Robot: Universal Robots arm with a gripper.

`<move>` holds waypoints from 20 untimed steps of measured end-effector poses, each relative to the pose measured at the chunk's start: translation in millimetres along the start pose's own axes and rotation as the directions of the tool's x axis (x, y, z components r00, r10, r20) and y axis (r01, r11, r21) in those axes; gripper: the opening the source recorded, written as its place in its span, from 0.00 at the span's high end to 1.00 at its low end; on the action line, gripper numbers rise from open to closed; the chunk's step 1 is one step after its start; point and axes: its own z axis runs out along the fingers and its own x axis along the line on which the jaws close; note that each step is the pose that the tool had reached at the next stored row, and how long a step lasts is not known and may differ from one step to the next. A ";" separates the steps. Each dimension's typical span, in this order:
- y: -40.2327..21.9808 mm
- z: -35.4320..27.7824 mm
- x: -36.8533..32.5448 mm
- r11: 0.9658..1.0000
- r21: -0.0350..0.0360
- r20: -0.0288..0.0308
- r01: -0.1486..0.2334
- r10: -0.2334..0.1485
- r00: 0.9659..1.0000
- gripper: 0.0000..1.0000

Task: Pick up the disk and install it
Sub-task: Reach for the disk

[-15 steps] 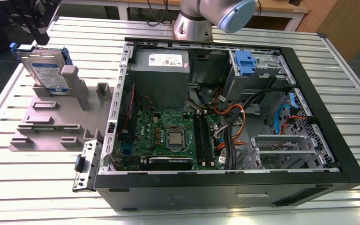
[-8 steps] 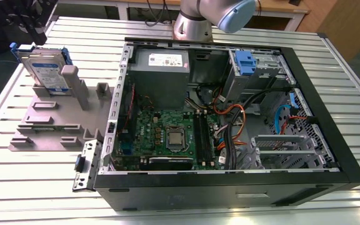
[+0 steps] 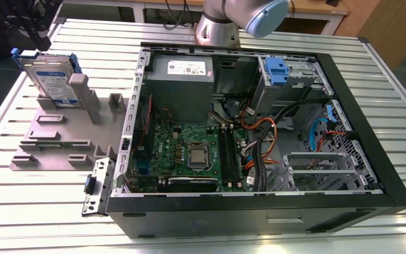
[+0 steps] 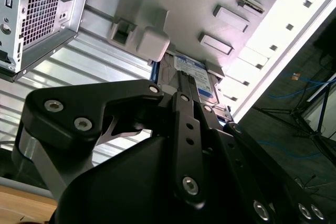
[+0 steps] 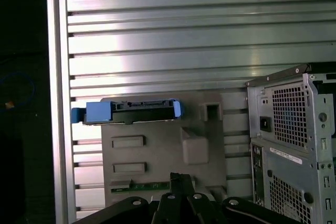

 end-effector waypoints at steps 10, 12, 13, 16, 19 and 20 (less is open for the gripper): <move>3.8 0.3 2.9 1.000 0.000 0.000 0.000 0.000 1.000 0.89; 4.6 0.4 3.9 1.000 0.000 0.000 0.000 0.000 1.000 0.89; 5.0 0.4 4.5 1.000 0.000 0.000 0.000 0.000 1.000 0.89; 6.0 0.6 6.9 1.000 0.000 0.000 0.000 0.000 1.000 0.89; 6.8 0.7 10.5 1.000 0.000 0.000 0.000 0.000 1.000 0.89; 7.1 0.8 11.8 1.000 0.000 0.000 0.000 0.000 1.000 0.89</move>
